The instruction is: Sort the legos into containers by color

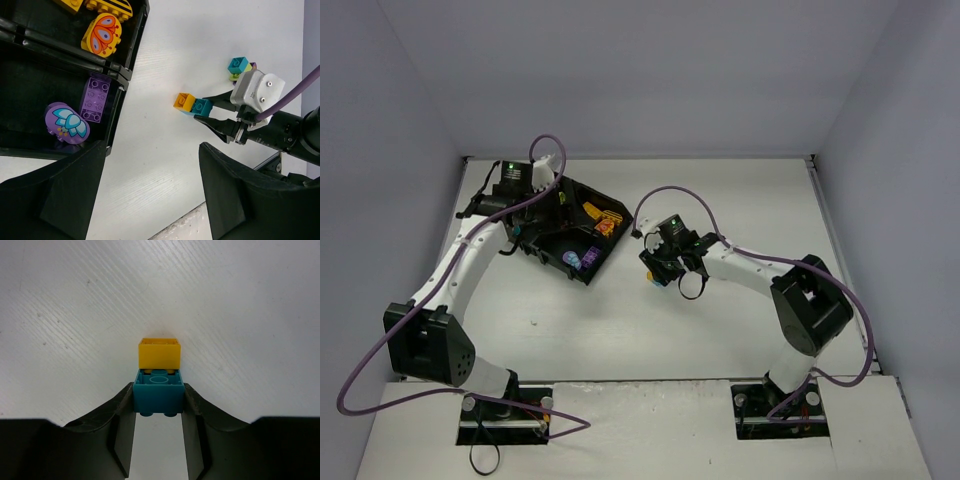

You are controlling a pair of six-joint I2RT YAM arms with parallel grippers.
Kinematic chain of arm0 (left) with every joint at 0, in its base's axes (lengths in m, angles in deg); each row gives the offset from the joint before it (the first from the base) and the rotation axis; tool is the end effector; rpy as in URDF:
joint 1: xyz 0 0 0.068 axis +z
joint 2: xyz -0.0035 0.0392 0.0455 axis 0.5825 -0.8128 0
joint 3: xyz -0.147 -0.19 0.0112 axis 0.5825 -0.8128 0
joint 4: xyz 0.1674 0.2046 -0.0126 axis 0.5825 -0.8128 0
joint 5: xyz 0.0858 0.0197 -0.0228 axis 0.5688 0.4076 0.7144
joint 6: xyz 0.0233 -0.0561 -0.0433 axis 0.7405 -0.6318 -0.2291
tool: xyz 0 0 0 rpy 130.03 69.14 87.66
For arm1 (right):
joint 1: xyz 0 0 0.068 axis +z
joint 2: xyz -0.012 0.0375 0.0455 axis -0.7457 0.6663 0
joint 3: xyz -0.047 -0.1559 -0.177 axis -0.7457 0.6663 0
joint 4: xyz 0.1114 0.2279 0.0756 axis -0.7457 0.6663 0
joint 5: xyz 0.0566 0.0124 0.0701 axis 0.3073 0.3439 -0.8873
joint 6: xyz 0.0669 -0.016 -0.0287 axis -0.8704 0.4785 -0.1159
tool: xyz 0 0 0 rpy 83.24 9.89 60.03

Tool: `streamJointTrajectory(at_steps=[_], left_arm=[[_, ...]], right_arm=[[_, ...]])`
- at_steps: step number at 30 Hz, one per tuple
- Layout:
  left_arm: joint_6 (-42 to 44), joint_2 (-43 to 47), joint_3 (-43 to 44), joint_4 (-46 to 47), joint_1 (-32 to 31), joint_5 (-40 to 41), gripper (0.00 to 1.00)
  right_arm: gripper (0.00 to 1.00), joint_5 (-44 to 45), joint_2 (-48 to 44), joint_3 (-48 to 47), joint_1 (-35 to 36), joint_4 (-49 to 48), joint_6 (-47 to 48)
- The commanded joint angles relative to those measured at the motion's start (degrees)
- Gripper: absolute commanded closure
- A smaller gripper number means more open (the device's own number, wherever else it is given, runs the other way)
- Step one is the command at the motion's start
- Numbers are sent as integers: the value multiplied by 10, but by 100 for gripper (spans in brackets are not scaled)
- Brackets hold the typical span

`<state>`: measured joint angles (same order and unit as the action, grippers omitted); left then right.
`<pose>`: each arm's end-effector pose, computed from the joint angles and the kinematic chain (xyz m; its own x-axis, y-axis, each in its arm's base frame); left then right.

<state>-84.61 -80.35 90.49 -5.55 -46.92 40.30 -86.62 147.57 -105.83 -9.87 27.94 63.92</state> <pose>0.3312 -0.0987 0.2929 -0.8046 -0.2181 -0.5524 0.2269 0.7466 -0.6253 0.2924 0.2467 0.1449 -0.3855 -0.5348 -0.7520 -0.8059 0.5921 -0.0079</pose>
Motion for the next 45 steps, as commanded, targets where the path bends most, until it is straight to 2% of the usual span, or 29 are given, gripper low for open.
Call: streamJointTrajectory(at_steps=[1,11,15,20,38,45], left_arm=[[5,6,32,14,-13,-19,31],[-10,-26,56,24,-74,-104,31],[-17,-34,67,34,-95,-134,31],[-55,-42,71,85,-110,-188,31],[-49,-118,91,91,-131,-206,32],[-42,-134,92,96,-139,-229,40]], right_arm=[[100,2,-45,-3,5,-16,29],[100,-49,-204,73,1,-149,149],[100,-67,-246,82,-1,-165,166],[99,-99,-265,74,-1,-166,170],[98,-128,-290,76,0,-176,167],[98,-137,-287,80,0,-189,160]])
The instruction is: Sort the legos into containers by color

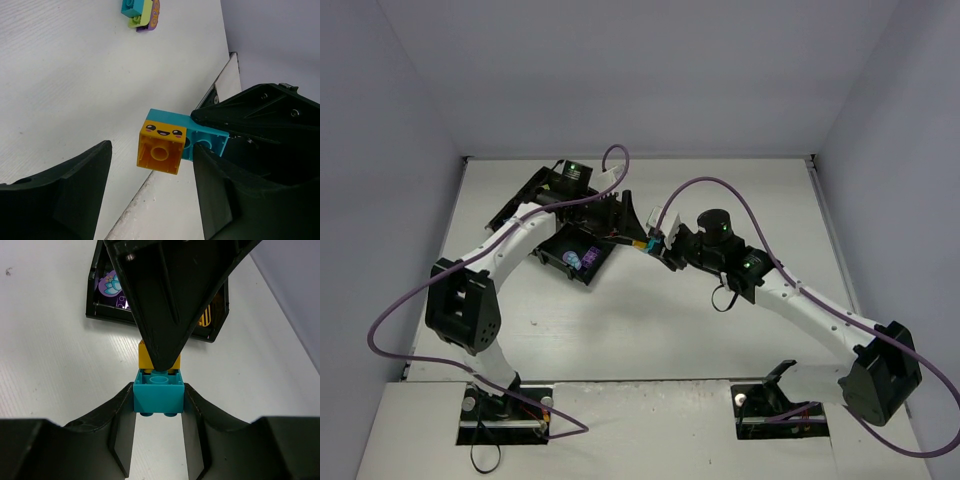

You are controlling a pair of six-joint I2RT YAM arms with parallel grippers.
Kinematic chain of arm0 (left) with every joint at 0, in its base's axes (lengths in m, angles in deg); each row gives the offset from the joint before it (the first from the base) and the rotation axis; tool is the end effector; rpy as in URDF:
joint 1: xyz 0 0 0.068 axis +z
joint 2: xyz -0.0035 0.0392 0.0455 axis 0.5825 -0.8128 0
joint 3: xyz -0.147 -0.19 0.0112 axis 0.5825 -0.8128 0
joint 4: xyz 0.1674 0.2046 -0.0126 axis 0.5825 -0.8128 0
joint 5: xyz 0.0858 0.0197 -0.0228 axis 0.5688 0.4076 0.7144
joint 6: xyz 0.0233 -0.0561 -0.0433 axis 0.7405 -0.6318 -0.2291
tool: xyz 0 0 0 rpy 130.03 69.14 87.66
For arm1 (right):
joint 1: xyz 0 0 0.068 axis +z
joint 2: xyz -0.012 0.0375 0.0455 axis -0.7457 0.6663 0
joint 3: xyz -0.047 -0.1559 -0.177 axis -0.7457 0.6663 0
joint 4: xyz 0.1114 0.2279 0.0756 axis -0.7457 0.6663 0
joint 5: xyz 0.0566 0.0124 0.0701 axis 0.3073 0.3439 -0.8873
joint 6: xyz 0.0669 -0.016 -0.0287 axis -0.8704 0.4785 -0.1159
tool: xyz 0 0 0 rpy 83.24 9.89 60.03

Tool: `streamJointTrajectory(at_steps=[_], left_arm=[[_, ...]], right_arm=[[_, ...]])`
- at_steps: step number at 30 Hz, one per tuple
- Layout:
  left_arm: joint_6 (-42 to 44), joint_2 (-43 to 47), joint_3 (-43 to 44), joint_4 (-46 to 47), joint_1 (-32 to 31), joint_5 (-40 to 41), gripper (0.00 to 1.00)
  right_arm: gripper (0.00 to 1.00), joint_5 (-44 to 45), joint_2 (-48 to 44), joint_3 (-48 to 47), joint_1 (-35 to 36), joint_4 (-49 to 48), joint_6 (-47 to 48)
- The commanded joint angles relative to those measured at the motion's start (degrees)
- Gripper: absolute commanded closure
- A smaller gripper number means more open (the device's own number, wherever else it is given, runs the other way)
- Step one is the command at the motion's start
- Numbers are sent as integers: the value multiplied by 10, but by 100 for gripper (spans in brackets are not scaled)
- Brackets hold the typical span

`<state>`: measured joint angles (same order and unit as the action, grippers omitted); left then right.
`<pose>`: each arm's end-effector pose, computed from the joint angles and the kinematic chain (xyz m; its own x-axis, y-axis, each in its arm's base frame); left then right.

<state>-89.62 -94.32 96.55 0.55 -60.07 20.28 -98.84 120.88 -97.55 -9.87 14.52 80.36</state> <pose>0.3341 -0.2051 0.2640 -0.9217 0.0644 -0.3825 0.3714 0.4314 -0.8222 0.2412 0.2224 0.2800 0.2720 -0.3165 -0.9088 -0.8444 0.3743 -0.3831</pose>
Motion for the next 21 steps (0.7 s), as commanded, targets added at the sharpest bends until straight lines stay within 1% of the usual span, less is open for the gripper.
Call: streamJointTrajectory(at_steps=[1,2,3,7,8,10,11,14,15,16,18,21], left_arm=[[8,5,31,36,-8,-32,42],[9,4,31,36,-8,-34,45],[9,4,30,37,-8,-41,47],[10,2,30,40,-10,-51,49],[11,2,30,40,-10,-54,54],[13,2,29,40,-10,-54,60],[16,3,29,39,-10,-53,68],[22,4,35,33,-9,-55,81],[22,4,37,28,-8,-55,90],[32,5,41,21,-6,-54,93],[42,2,56,-4,0,-49,96],[57,0,74,-29,16,-46,97]], right_arm=[[98,-15,-20,-3,1,-54,-5],[98,-16,-20,-3,0,-54,-4],[98,-17,-19,-3,0,-55,-4],[98,-17,-20,0,-1,-56,-3],[98,-17,-20,0,-2,-58,-3],[98,-17,-20,2,-2,-59,-2],[98,-18,-20,4,-4,-58,-2],[99,-17,-20,11,-6,-57,-3],[99,-17,-21,14,-8,-56,-3],[100,-16,-21,17,-9,-54,-3],[100,-7,-20,24,-12,-42,2],[100,1,-18,32,-13,-21,6]])
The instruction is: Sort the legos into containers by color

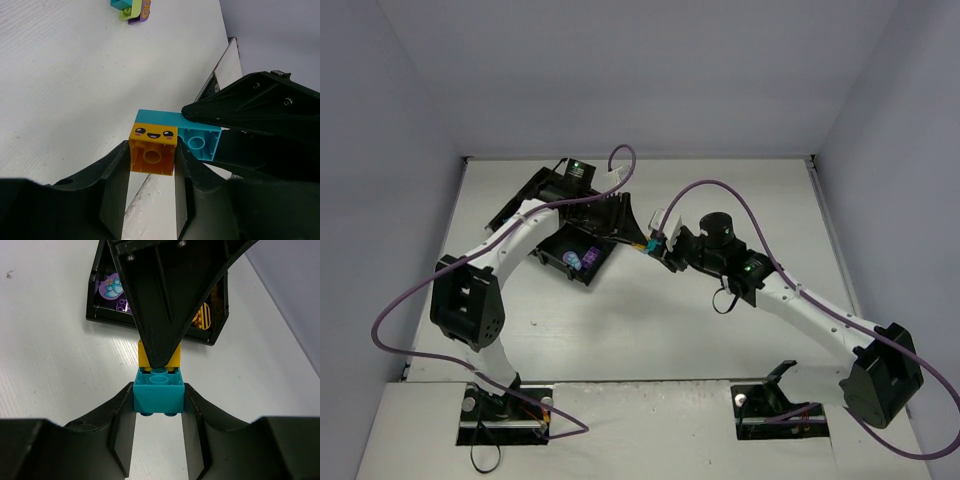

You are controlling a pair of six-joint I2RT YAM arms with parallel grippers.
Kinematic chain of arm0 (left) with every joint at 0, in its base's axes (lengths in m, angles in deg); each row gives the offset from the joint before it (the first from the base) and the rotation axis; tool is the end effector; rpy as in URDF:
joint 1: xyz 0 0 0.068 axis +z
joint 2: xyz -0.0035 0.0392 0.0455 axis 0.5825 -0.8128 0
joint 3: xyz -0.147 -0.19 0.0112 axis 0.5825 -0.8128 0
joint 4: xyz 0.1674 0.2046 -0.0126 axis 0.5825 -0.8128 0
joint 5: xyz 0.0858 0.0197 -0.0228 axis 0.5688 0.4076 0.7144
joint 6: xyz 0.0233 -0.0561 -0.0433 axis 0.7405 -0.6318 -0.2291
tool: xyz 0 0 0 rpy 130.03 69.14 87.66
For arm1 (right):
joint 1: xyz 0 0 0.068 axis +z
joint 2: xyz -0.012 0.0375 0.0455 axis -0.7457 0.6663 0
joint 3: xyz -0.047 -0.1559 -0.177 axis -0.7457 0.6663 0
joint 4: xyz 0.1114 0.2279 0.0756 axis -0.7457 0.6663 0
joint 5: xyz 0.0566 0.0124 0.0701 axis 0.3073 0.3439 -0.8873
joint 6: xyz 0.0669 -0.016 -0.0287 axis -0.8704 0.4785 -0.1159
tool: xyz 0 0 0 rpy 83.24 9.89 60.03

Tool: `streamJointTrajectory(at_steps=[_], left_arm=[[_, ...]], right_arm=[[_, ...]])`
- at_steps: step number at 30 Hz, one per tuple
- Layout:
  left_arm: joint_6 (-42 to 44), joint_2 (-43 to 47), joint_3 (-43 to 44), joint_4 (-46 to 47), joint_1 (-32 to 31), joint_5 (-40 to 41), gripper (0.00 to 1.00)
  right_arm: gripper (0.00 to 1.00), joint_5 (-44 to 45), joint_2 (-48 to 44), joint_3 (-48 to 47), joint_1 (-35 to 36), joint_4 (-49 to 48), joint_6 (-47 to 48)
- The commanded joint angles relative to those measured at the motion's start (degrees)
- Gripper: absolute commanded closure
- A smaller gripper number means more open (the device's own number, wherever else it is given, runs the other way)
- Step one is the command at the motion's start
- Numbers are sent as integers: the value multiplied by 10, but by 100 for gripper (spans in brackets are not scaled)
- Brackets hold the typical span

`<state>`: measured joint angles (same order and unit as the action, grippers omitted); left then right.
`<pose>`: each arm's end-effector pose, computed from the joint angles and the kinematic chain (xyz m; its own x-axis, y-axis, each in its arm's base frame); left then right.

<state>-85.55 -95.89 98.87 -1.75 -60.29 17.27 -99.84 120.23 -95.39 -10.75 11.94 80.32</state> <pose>0.3346 -0.2092 0.2660 -0.9050 0.1243 -0.4069 0.4216 0.3906 -0.8184 0.2414 0.2175 0.2750 0.2837 -0.3032 -0.9097 -0.8404 0.3783 -0.3882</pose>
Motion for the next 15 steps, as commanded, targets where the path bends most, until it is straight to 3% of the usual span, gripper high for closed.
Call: streamJointTrajectory(at_steps=[1,11,15], left_arm=[[22,14,55,-11,23,-16,97],[53,10,109,-67,102,26,97],[74,-4,142,-70,116,139,97]], right_arm=[[100,15,-10,12,-6,10,8],[100,59,21,11,-6,57,5],[100,59,22,10,-6,57,6]])
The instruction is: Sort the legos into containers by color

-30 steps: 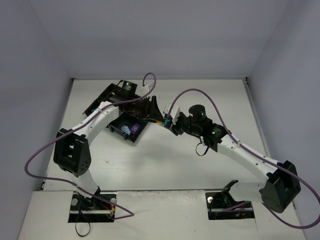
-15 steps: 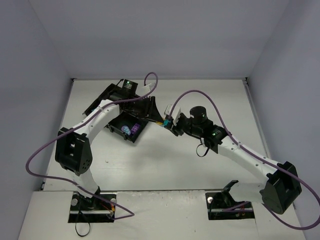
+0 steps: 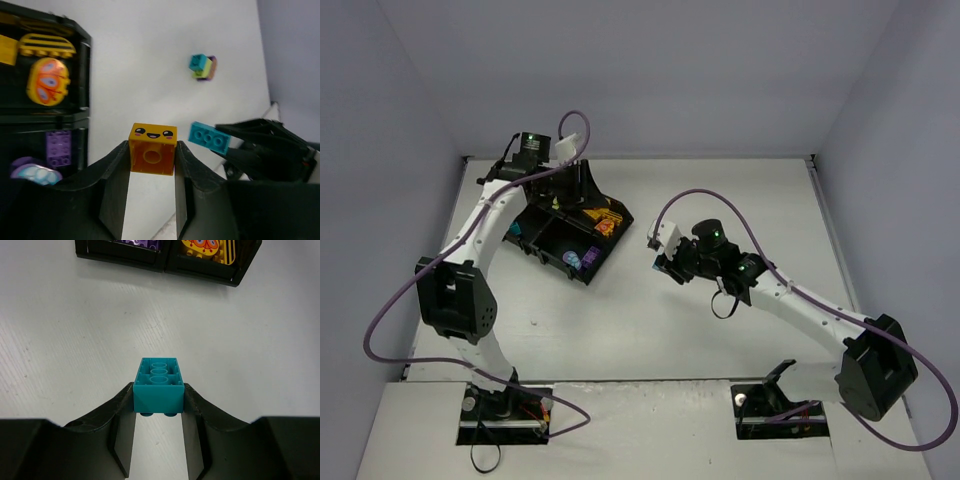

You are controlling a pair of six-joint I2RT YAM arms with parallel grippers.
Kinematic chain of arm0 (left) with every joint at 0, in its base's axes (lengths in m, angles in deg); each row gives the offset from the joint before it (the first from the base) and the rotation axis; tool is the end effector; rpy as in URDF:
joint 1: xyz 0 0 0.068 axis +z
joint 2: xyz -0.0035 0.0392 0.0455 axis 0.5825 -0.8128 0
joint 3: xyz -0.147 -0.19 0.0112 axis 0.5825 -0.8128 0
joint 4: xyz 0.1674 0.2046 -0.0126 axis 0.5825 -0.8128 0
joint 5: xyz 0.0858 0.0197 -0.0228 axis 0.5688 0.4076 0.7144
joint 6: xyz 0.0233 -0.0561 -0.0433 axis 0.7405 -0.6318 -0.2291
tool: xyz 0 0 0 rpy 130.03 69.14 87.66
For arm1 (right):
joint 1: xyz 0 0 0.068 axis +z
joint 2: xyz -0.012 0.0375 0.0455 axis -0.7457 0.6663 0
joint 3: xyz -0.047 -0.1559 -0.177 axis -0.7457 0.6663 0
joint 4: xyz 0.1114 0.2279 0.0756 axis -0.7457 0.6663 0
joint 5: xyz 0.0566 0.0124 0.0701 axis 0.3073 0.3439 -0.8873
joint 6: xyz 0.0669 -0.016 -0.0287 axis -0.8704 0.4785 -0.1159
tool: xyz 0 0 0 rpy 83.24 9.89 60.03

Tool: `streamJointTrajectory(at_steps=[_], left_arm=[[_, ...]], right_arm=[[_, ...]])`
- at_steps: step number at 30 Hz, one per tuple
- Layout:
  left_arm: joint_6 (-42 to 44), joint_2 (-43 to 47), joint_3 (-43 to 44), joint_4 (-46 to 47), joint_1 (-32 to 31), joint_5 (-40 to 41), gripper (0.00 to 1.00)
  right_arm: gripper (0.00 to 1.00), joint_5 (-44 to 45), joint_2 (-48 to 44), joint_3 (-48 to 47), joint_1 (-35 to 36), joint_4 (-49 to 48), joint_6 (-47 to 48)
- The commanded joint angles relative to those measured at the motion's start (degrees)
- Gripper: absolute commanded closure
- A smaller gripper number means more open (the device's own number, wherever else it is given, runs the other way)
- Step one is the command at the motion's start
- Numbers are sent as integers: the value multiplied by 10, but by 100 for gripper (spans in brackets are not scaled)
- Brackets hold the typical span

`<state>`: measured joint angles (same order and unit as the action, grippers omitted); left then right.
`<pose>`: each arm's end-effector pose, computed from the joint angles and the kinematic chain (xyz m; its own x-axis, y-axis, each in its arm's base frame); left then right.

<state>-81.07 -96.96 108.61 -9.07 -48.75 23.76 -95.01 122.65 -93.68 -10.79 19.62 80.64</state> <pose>0.3775 -0.1352 0.3021 -0.8594 -0.0616 -0.5076 0.3928 0.5561 -0.7324 0.2452 0.2140 0.2332 0.1222 -0.4507 -0.8842 -0.8607 0.3956 -0.3206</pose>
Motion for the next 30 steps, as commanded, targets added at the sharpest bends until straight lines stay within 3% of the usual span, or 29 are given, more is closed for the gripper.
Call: streamJointTrajectory(at_steps=[1,4,6,9,11,16,22,26,30], left_arm=[[46,-10,68,0,0,140,97],[79,-51,117,-14,0,258,96],[98,-73,137,-22,0,297,82],[110,-111,157,-21,0,336,70],[113,-139,174,-26,0,340,65],[113,-175,183,-13,-1,337,63],[116,-176,188,-19,-1,334,48],[129,-119,165,-3,-3,320,47],[167,-25,47,101,-16,286,46]], right_arm=[[100,11,-2,-7,-4,-20,4],[100,12,-4,-7,-5,-20,6],[100,12,-7,-8,-7,-21,6],[100,6,-10,-9,-9,-23,4],[100,1,-13,-11,-10,-24,1],[100,-9,-12,-18,-13,-27,-5],[100,-25,-1,-32,-24,-27,-19],[100,-67,14,-84,-54,-27,-87],[100,-121,56,-155,-97,-18,-170]])
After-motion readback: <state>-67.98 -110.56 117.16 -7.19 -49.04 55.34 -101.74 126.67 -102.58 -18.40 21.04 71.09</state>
